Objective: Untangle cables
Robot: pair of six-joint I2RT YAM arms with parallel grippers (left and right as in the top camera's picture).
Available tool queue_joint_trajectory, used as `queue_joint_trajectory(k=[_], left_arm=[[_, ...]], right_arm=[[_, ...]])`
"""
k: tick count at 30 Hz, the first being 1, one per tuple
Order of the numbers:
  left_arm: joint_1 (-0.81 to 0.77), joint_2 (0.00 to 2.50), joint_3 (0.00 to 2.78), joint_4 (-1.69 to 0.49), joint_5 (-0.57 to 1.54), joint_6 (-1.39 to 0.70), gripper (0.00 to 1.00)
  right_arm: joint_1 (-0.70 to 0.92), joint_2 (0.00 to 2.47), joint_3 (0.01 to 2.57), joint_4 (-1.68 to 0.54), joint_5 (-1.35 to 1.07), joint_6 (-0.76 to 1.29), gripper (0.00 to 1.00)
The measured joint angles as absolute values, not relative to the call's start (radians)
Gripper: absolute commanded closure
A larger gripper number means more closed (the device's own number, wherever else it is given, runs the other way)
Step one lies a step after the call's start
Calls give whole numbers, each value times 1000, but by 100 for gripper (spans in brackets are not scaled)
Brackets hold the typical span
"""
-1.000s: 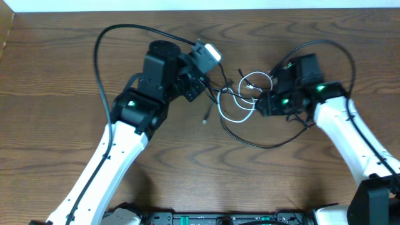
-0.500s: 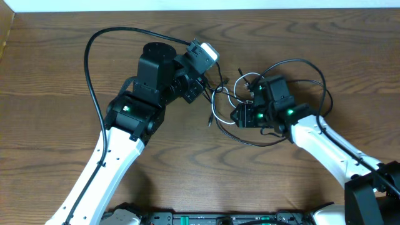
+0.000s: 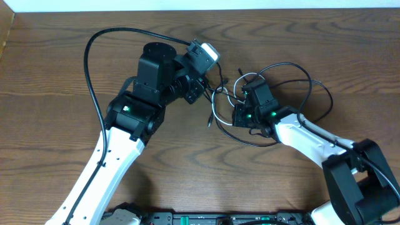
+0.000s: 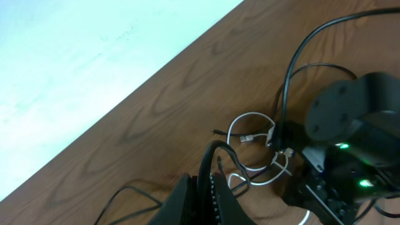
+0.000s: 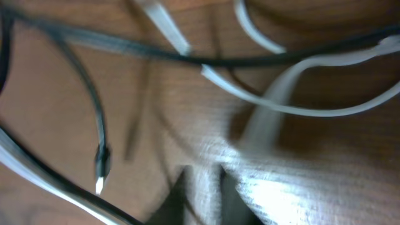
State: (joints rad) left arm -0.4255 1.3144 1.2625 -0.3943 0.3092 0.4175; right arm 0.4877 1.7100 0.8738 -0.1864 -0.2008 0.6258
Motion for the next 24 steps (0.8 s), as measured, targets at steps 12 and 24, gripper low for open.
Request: queue_joint_trajectory(k=[12, 24], left_arm=[[-426, 1330, 1262, -487, 312, 418, 92], [-426, 1603, 1262, -562, 317, 417, 92]], right_arm=[[470, 1526, 899, -322, -206, 641, 99], [178, 1143, 1177, -702, -195, 542, 99]])
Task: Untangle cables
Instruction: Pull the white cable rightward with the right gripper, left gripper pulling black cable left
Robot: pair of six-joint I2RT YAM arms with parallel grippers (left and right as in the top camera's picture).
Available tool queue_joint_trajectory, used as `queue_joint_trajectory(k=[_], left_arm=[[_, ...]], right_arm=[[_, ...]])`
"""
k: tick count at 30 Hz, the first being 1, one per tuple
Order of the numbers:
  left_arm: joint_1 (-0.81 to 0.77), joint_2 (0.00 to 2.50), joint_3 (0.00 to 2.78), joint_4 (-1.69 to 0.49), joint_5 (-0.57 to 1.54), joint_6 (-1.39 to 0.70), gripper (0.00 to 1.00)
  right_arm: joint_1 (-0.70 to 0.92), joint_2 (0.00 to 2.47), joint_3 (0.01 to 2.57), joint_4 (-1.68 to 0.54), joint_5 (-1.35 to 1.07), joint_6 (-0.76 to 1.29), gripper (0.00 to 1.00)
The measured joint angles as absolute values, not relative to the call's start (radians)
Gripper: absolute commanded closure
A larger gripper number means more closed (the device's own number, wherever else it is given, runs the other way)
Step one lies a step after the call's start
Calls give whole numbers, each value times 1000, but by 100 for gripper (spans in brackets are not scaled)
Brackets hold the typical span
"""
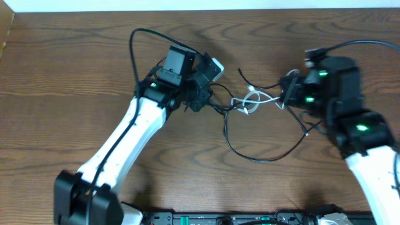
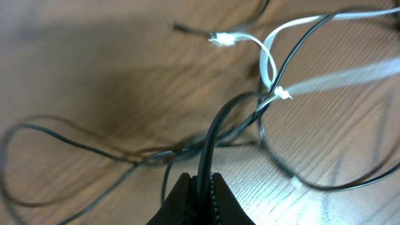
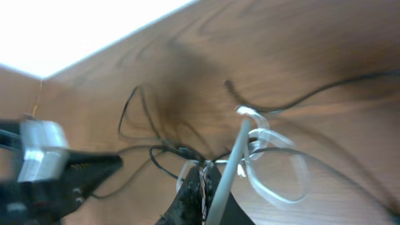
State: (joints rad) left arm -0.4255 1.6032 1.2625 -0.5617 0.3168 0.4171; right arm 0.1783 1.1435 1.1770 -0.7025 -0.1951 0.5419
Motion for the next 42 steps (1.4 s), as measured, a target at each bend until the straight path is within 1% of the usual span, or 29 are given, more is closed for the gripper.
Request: queue_joint_trajectory(k=[8, 13, 17, 21, 27, 29, 31, 35, 37, 39, 42], left_arm=[[-423, 1734, 1262, -574, 316, 419, 93], [-386, 1747, 1262, -581, 316, 423, 92], [-302, 1747, 1262, -595, 316, 423, 93], [-184, 1747, 1262, -601, 328, 422, 93], [12, 1735, 1262, -552, 502, 409, 92], [44, 1730, 1262, -548, 545, 400, 85], [60, 1723, 1262, -550, 581, 394, 83], [49, 1719, 1262, -561, 620, 393, 61], [36, 1719, 1262, -563, 632, 392, 54], [23, 1719, 1262, -566, 638, 395, 39], [0, 1719, 1262, -569, 647, 392, 28]], right_arm=[[-123, 1123, 1319, -888, -186, 453, 99], [-267, 1123, 1367, -926, -184, 410, 99], [-339, 1123, 1374, -934, -183, 389, 99], [-406, 1129, 1374, -953, -181, 376, 99], [-511, 1164, 1374, -981, -163, 351, 99], [-532, 1175, 1374, -983, -165, 346, 99], [-535, 1178, 1374, -982, -176, 339, 99], [-525, 1179, 1374, -979, -194, 328, 99], [-522, 1179, 1374, -977, -198, 324, 99], [-521, 1179, 1374, -976, -202, 318, 99], [-521, 1179, 1374, -977, -201, 313, 99]])
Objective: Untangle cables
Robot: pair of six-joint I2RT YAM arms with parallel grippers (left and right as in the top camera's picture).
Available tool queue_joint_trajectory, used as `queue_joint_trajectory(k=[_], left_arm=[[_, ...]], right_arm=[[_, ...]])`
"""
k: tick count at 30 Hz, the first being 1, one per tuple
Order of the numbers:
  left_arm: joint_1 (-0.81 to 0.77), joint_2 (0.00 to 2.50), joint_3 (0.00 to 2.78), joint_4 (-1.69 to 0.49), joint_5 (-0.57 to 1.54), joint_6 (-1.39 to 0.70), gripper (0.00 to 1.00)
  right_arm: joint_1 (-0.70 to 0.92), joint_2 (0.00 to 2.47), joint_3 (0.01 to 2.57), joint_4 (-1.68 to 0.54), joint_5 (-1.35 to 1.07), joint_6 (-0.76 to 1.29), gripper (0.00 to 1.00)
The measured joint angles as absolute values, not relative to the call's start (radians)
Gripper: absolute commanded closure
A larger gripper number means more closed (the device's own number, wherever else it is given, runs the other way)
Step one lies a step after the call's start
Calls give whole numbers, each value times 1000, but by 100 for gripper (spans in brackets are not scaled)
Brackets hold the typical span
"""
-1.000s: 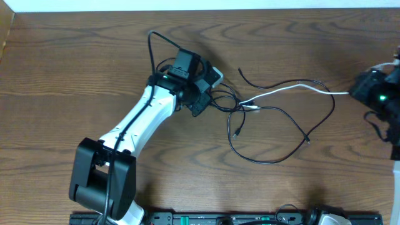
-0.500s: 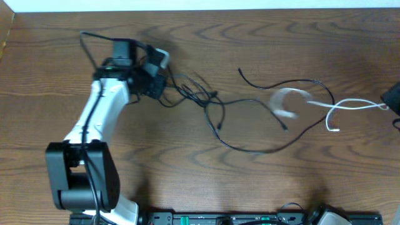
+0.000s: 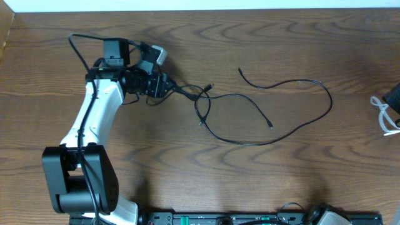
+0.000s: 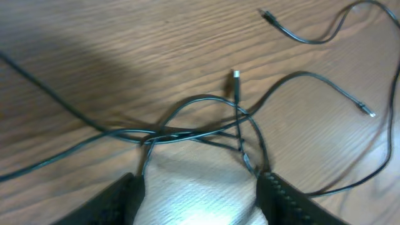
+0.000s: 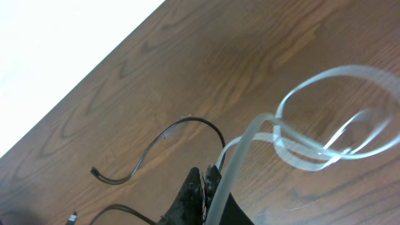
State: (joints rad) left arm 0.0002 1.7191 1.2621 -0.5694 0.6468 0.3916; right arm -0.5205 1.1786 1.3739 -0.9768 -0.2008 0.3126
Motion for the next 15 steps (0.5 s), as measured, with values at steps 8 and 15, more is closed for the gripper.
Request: queue_joint_trajectory(k=[8, 15], left_arm=[[-76, 1683, 1262, -561, 649, 386, 20], [-93, 1577, 1262, -548, 653, 342, 21]], right_arm=[[-523, 1179, 1374, -1005, -101, 306, 99], [-612, 1179, 1374, -1043, -4, 329, 99]])
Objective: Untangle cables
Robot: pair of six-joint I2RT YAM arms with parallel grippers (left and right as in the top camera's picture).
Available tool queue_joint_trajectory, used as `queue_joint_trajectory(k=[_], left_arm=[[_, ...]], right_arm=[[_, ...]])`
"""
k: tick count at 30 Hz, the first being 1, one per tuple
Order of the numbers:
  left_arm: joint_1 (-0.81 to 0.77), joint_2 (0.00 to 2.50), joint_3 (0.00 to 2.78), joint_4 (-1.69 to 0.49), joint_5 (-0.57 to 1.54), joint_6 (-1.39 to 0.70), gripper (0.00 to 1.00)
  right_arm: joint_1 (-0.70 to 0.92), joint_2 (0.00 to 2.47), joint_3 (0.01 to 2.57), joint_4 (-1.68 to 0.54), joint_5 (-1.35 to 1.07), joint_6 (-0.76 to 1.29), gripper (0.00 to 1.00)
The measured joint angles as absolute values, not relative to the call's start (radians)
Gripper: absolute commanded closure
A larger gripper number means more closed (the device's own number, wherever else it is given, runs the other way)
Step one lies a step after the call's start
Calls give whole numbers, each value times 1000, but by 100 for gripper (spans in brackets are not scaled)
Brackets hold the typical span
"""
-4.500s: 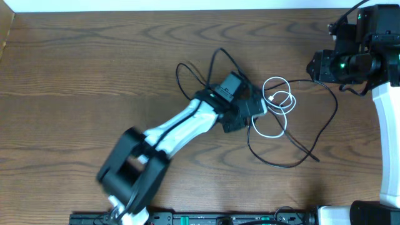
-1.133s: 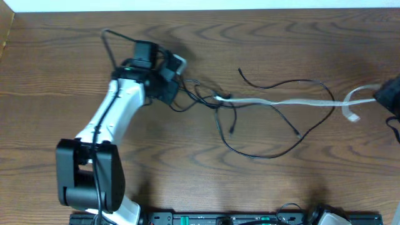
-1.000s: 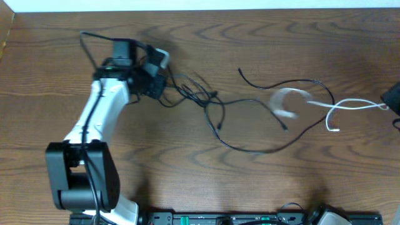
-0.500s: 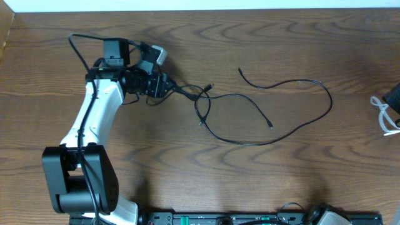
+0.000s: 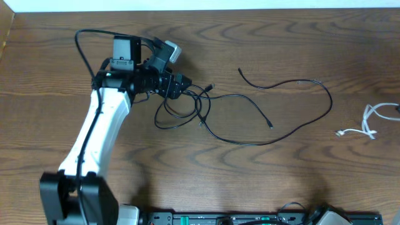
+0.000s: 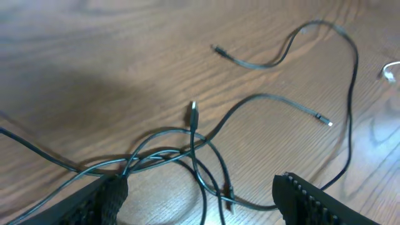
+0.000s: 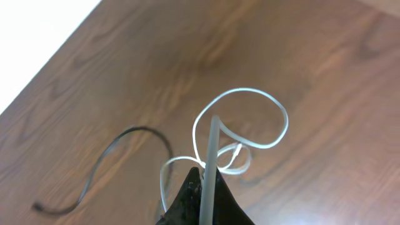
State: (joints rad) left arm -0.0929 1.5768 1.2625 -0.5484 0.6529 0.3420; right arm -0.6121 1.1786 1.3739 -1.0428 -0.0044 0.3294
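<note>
A long black cable [image 5: 267, 144] lies across the middle of the table, its left end bunched into crossing loops [image 6: 194, 134]. My left gripper [image 5: 180, 84] hangs open just above those loops [image 6: 200, 200], with strands lying between its fingers and nothing gripped. A short white cable [image 5: 370, 119] lies apart at the table's far right. In the right wrist view my right gripper [image 7: 203, 178] is shut on one strand of this white cable [image 7: 240, 90], whose loop rests on the wood. The right gripper itself is outside the overhead view.
Brown wooden table [image 5: 281, 187] with a pale wall along its far edge. A black cable end with a plug [image 6: 192, 107] points away from my left gripper. One free end of the black cable [image 5: 240, 70] lies near the table's middle.
My left gripper has moved a little to the right, staying open, and the black cable is bunched into more loops under it. The white cable lies lower and further onto the table.
Both grippers were first close together in one tangle at the table's middle. Then they stood apart, left shut on black cable and right shut on white, the cables still crossing. Later the white cable was clear at the far right, and my left gripper was open.
</note>
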Motion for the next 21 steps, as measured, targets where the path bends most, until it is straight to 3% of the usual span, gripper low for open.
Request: queue_joint_trajectory(k=[8, 15, 21], left_arm=[[-93, 1454, 1262, -577, 653, 329, 21], [-93, 1383, 1262, -619, 653, 318, 20], [-101, 1371, 1262, -627, 655, 313, 20]], right_arm=[[-801, 1179, 1438, -1081, 31, 362, 99], [-842, 1203, 1589, -1017, 33, 381, 99], [-878, 1452, 1820, -1149, -57, 383, 99]])
